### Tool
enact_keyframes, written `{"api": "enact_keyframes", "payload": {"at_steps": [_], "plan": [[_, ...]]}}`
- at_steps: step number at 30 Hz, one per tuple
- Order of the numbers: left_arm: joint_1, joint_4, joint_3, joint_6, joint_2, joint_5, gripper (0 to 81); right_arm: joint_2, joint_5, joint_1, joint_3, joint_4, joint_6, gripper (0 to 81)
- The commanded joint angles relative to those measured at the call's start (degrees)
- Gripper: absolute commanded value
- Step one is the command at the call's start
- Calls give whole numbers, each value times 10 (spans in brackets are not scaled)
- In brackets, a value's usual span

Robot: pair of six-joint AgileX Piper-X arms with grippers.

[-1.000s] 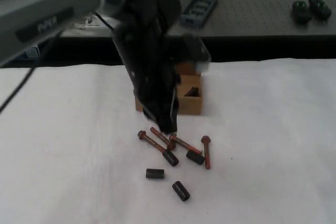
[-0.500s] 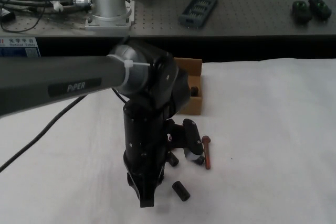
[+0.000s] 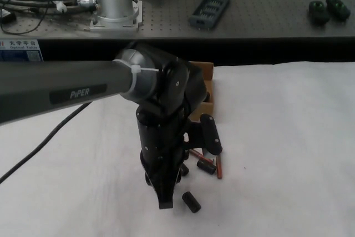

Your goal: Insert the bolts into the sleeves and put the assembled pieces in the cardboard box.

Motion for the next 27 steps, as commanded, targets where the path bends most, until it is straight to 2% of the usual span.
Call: {"api": "enact_keyframes", "payload": {"at_steps": [1,9,18,27], "plan": [[-3,-6,0,6,-12,-20,210,-4,-3,-3,-4,-2,0,25],[-3,-38,0,57,-12,-20,210,-4,-3,-3,-4,-2,0,25],[5,-39,9,63,-10,-15,210,-4,-3,-3,-4,-2,0,25],[5,-46,68,78,-10,-12,257,-4,-3,-3,-4,-2,0,25]]}}
